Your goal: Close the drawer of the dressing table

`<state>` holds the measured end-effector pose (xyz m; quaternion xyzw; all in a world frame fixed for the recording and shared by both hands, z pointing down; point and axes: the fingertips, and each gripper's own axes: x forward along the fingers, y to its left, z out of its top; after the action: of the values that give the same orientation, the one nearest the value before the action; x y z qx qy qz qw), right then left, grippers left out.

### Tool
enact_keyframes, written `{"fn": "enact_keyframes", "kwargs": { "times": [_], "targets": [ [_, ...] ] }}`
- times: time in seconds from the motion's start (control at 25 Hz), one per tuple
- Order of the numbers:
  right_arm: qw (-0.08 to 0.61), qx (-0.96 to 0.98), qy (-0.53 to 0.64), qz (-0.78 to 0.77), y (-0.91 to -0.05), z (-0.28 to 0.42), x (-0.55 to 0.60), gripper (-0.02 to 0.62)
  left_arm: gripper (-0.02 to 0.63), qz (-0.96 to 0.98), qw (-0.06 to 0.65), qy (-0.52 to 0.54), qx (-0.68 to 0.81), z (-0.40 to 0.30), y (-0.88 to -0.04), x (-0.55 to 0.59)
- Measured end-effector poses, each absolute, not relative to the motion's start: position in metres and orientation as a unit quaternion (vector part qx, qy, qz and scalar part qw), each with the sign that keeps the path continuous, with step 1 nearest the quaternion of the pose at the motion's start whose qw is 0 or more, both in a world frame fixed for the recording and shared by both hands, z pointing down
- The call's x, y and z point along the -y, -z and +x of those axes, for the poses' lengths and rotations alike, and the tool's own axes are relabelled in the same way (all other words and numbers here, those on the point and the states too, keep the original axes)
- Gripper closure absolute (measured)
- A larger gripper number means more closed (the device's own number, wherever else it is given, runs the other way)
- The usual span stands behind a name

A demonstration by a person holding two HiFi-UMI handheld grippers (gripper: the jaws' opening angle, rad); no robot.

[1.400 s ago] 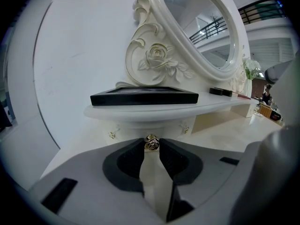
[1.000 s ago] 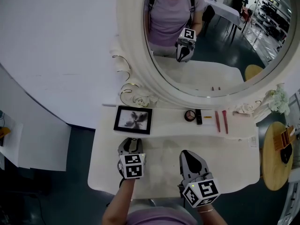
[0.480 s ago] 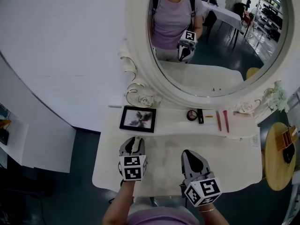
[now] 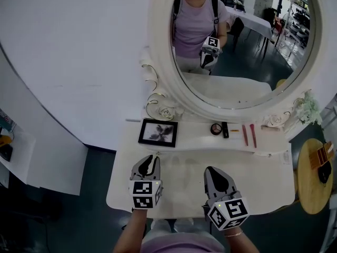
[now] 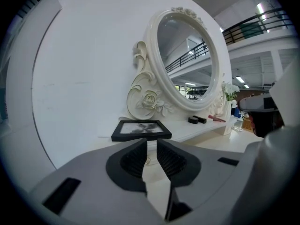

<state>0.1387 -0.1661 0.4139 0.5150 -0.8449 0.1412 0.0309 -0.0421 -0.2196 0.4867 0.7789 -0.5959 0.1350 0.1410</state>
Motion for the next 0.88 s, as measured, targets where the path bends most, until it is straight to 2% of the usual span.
{"fn": "enact_keyframes", "kwargs": {
  "times": [0.6, 0.88],
  "targets": [
    [0.030, 0.856, -0.126, 0.501, -0.402, 0.124, 0.153, 0.601, 0.603, 0.789, 0.114, -0.087, 0.598, -0.066, -0.446, 0.182],
    [0.033, 0.855, -0.121, 0.503, -0.400, 0.121, 0.147, 0.598, 0.606, 0.791, 0.114, -0.077, 0.596, -0.072, -0.440, 0.169]
  ]
}}
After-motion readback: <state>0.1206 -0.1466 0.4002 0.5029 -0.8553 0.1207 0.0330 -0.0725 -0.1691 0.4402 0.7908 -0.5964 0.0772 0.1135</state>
